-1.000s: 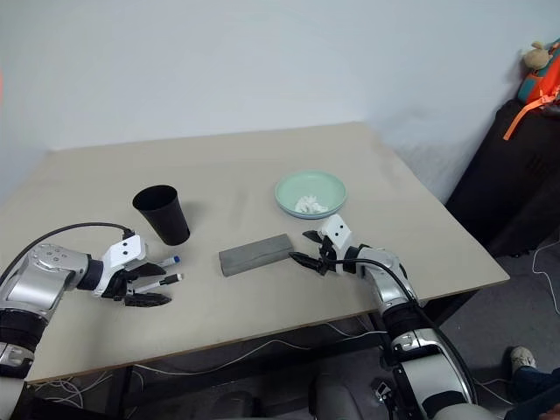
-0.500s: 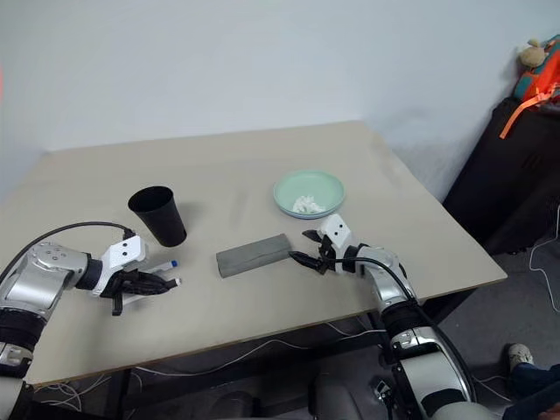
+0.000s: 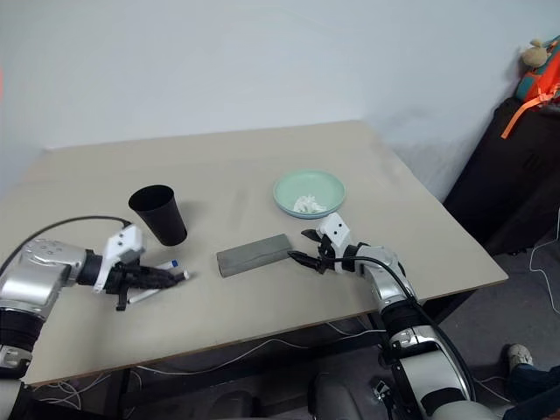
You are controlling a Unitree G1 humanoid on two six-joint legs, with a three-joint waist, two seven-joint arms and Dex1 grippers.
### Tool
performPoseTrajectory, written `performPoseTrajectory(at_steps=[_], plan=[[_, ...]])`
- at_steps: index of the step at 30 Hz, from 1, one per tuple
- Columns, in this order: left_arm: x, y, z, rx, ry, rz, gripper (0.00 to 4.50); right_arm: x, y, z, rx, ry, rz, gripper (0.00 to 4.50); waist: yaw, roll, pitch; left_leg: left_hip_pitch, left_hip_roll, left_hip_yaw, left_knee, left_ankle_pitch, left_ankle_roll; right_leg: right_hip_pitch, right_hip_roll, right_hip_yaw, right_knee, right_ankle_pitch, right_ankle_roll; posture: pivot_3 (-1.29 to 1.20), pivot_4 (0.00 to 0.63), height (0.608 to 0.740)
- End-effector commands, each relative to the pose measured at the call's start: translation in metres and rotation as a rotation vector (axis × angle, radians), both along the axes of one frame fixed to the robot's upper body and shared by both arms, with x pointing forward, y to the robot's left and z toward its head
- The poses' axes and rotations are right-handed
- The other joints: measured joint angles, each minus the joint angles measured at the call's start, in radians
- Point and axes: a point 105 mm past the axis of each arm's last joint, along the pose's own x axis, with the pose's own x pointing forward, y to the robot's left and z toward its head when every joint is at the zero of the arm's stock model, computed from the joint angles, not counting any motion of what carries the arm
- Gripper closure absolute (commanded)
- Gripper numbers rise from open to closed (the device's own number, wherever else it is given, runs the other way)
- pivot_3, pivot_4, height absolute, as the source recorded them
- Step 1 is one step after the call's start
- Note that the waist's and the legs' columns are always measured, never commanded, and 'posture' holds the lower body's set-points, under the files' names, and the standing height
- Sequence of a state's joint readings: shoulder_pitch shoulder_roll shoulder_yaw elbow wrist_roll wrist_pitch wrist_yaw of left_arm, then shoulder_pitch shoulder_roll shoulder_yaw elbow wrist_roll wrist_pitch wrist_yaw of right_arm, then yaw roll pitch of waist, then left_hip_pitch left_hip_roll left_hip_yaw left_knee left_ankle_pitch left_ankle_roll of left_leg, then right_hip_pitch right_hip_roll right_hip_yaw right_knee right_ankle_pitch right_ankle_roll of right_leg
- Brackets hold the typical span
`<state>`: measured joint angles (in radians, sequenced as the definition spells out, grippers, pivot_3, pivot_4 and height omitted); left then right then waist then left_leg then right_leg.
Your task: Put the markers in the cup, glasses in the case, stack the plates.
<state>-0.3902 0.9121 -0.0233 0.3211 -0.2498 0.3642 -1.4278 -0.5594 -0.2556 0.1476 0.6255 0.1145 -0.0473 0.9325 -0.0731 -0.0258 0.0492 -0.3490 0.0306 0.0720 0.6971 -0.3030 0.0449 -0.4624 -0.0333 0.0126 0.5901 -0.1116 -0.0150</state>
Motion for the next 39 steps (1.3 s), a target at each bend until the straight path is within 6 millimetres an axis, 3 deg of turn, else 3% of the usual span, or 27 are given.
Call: performPoseTrajectory(at_steps=[1, 5, 7, 9, 39], plan=[[0.007, -0.006, 0.037, -0.087, -0.104, -0.004, 4.40, 0.006, 0.001, 0.016, 0.006, -0.059, 0.007, 1.01, 0.000, 0.001, 0.000, 0.000, 0.000, 0.000, 0.000, 0.000, 0.000, 0.000, 0.000, 0.000, 0.000, 0.000, 0.000, 0.00, 0.000, 0.720], [0.006, -0.006, 0.038, -0.093, -0.103, 0.001, 4.40, 0.006, 0.001, 0.016, 0.006, -0.059, 0.007, 1.01, -0.001, 0.000, 0.000, 0.001, -0.001, 0.000, 0.000, 0.000, 0.000, 0.000, 0.000, 0.001, 0.000, 0.000, 0.000, 0.00, 0.000, 0.720], [0.026, -0.010, 0.067, -0.213, -0.220, 0.102, 4.40, 0.005, 0.002, 0.016, 0.006, -0.057, 0.010, 1.01, -0.001, 0.000, 0.000, 0.001, -0.001, 0.000, 0.000, 0.000, 0.000, 0.000, 0.000, 0.001, 0.000, 0.000, 0.000, 0.00, 0.000, 0.720], [0.034, -0.011, 0.080, -0.270, -0.265, 0.148, 4.40, 0.005, 0.002, 0.015, 0.006, -0.057, 0.012, 1.01, 0.002, -0.002, 0.000, 0.000, -0.001, 0.000, 0.000, 0.000, 0.000, 0.001, 0.000, 0.000, 0.000, 0.000, 0.000, 0.00, 0.000, 0.720], [0.034, -0.012, 0.081, -0.277, -0.263, 0.164, 4.40, 0.005, 0.002, 0.015, 0.006, -0.056, 0.012, 1.01, -0.001, -0.002, 0.000, 0.001, -0.002, 0.000, 0.000, 0.000, -0.001, 0.001, 0.001, 0.000, 0.000, 0.000, 0.000, 0.00, 0.000, 0.720]])
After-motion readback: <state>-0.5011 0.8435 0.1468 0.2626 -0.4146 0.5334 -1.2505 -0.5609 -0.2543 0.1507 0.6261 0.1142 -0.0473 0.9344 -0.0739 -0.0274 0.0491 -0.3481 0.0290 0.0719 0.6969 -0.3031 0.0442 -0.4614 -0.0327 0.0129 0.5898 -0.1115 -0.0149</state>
